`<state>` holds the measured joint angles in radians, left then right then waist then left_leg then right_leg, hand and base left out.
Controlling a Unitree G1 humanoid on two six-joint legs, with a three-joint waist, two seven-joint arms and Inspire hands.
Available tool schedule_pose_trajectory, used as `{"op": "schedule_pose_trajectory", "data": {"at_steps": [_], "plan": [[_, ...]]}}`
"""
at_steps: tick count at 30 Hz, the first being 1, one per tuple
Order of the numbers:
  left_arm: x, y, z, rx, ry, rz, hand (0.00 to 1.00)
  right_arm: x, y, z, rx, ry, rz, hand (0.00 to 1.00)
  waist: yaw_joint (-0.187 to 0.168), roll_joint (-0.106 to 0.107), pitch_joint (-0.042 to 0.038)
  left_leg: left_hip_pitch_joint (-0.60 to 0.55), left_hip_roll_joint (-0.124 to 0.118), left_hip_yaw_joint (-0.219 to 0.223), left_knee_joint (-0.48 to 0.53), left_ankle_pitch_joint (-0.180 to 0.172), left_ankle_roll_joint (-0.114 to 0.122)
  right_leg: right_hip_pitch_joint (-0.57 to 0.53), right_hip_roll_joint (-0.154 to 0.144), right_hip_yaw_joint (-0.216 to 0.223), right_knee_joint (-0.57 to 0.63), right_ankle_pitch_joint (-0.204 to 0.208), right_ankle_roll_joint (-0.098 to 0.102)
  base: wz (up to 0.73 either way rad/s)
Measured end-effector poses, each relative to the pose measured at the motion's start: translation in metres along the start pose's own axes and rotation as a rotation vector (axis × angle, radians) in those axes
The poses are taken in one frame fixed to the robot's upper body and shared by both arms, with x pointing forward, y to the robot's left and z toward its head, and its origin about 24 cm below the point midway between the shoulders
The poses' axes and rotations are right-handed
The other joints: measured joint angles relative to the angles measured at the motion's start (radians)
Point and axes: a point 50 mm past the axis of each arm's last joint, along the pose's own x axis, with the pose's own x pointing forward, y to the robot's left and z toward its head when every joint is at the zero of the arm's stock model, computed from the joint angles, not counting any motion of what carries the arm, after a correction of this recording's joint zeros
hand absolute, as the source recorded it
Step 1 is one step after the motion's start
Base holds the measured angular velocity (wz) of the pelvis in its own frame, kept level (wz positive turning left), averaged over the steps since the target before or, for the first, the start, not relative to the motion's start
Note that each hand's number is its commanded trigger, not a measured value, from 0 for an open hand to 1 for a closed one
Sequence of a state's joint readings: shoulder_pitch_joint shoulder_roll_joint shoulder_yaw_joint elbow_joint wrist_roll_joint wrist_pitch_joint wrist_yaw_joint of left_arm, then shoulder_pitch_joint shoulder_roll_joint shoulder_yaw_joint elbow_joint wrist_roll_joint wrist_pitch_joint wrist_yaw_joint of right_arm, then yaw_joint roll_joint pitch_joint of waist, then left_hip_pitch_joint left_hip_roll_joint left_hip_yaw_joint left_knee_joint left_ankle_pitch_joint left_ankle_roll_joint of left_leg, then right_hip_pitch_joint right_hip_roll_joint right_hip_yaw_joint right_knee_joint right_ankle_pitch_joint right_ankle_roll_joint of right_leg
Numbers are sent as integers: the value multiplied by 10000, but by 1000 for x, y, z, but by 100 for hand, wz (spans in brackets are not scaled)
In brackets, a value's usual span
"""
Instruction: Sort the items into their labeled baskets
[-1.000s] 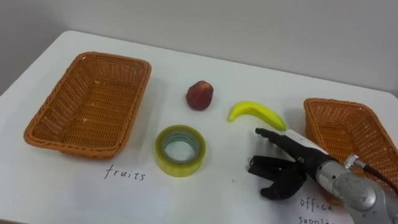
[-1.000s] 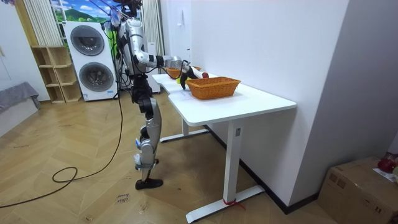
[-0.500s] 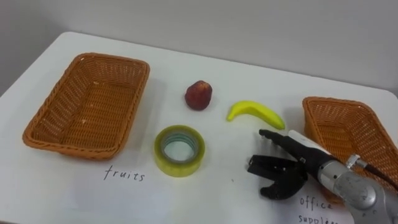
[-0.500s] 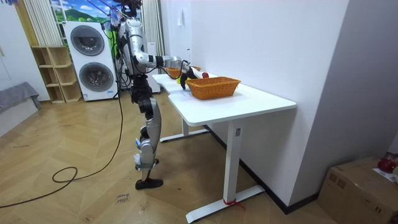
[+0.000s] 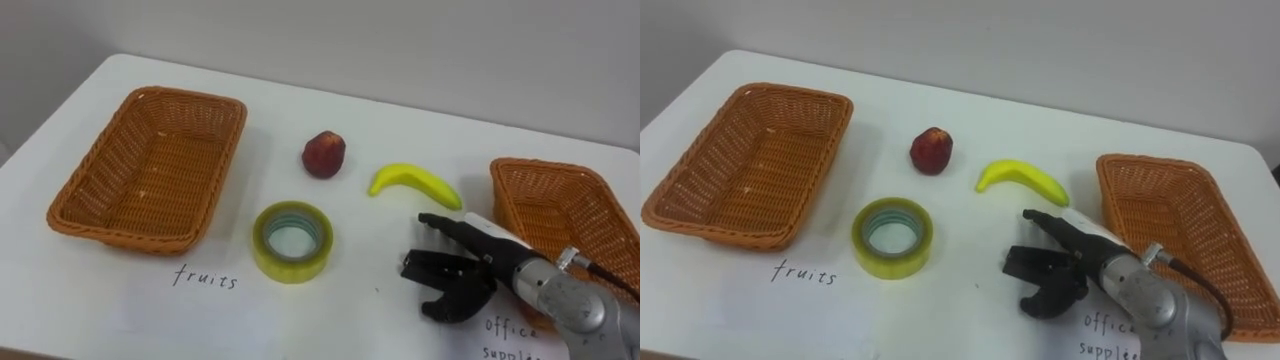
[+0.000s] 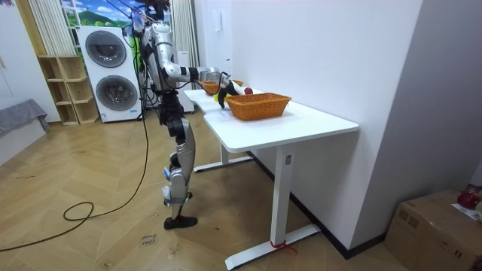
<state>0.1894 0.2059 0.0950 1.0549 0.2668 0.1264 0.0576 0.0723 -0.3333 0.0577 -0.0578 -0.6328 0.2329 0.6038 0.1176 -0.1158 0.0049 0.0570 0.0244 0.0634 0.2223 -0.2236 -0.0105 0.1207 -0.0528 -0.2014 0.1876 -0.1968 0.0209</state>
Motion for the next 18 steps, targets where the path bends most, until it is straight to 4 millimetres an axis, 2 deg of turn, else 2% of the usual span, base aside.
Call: {"op": "schedule_pose_trajectory", "data": {"at_steps": [10,18], "plan": [[1,-2,-4,59,521,-107,0,6,4,-2,282,95,421,0,3,-30,2,60,9,-5,0,0,0,14,21,40,-6,15,-8,0],[1,-1,-5,84,676,-83,0,7,7,-1,284,184,477,0,28,-121,-64,49,11,2,1,0,0,22,27,50,-3,27,-7,0]]}}
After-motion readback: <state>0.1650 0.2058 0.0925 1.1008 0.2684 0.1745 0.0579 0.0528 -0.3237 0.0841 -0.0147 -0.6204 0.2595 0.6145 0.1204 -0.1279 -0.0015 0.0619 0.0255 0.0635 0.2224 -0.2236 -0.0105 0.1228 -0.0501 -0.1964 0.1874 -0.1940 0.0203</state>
